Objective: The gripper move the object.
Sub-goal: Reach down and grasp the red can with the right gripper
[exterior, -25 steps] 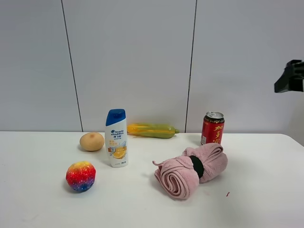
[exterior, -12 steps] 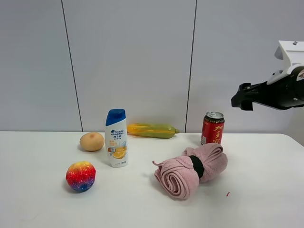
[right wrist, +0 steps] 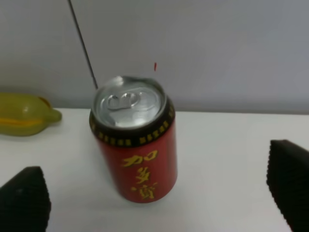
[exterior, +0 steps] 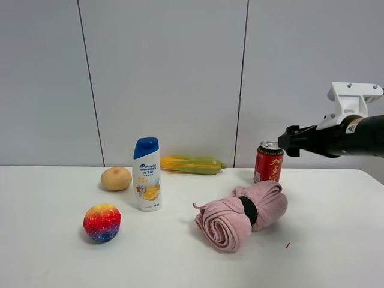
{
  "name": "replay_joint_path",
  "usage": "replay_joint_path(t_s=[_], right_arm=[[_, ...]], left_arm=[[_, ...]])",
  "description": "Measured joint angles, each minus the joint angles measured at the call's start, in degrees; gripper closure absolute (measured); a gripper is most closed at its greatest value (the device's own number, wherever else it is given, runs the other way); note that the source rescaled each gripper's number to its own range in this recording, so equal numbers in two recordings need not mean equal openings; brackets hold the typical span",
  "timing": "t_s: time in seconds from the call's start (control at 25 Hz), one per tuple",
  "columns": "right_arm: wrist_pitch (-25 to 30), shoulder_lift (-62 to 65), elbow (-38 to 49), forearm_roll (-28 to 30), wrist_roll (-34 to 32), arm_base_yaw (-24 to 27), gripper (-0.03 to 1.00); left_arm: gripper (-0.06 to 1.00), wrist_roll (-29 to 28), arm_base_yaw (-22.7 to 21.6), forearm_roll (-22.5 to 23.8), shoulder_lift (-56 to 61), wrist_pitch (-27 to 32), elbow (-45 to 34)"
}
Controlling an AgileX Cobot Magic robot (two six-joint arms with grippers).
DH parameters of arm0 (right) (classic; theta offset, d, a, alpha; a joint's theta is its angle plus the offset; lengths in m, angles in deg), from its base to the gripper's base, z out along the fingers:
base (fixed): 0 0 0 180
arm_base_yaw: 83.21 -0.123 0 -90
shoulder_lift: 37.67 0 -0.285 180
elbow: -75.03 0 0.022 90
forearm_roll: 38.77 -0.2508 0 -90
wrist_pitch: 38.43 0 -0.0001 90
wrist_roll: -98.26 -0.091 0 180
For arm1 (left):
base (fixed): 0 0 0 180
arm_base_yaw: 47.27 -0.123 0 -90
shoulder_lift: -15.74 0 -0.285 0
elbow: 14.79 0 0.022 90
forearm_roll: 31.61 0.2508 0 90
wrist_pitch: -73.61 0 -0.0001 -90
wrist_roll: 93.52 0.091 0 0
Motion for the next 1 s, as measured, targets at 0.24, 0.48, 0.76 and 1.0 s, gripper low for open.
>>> replay_joint_path(t_s=[0.24,0.48,0.76,1.0], right_arm=[[-4.95,-3.59,-0.01,-0.35,0.0,0.0,-0.03],[-8.96,-6.52,-0.06,-2.02,0.83,0.0,-0.03],[-14.31,-8.72,-0.06,-2.18,5.41,0.0,-0.03],[-16.06,-12.12,-2.2,-2.18,5.94,0.0,-0.03]], left_arm=[[-0.06,0.0,0.0,0.0,0.0,0.0,0.0],[-0.06,0.0,0.0,0.0,0.0,0.0,0.0],[-0.06,0.0,0.0,0.0,0.0,0.0,0.0],[-0.06,0.0,0.0,0.0,0.0,0.0,0.0]])
